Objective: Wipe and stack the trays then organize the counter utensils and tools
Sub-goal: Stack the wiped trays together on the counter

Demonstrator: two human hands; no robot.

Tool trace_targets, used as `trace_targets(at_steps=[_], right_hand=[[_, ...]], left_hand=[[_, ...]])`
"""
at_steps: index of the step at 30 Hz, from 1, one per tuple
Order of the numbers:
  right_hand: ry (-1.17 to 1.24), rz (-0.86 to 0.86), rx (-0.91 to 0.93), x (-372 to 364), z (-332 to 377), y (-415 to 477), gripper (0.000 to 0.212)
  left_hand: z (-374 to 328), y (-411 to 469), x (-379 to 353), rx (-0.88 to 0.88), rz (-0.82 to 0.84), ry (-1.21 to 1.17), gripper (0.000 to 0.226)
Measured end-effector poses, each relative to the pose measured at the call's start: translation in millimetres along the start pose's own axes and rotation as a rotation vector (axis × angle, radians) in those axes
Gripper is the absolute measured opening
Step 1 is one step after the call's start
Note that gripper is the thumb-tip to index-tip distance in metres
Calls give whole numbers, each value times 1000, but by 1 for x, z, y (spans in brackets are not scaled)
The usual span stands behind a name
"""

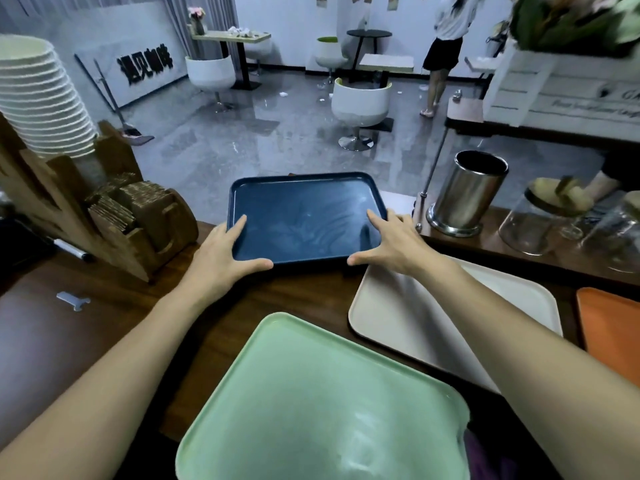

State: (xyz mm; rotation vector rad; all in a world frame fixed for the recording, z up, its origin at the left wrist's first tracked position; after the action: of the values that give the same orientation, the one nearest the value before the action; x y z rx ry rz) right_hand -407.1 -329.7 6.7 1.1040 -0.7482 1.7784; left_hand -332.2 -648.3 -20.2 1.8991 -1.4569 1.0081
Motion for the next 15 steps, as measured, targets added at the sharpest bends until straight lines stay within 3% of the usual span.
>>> trace_targets(at_steps=[4, 9, 15], right_hand=[[2, -62, -88, -6, -8, 18, 119], [-7, -123, -199, -11, -5, 37, 114], [23, -148, -313, -25, -3, 54, 108]], left_hand=[[-5, 38, -8, -39, 33, -60, 107], [-4, 97, -16, -68, 198, -285, 86], [-13, 138, -25, -134, 280, -403, 73]])
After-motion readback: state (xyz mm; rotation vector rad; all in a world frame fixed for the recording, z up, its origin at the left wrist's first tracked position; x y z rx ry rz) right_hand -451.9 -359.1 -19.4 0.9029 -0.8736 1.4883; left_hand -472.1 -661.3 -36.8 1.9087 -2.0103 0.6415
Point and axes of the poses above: each hand's wrist, its own y-axis towards the middle knuckle, its own x-axis out of the back of the hand, z = x × y, the point moved 1 cm from there along y, towards the middle knuckle, and after that the axes turned 10 degrees about x, right-handed, at the moved point
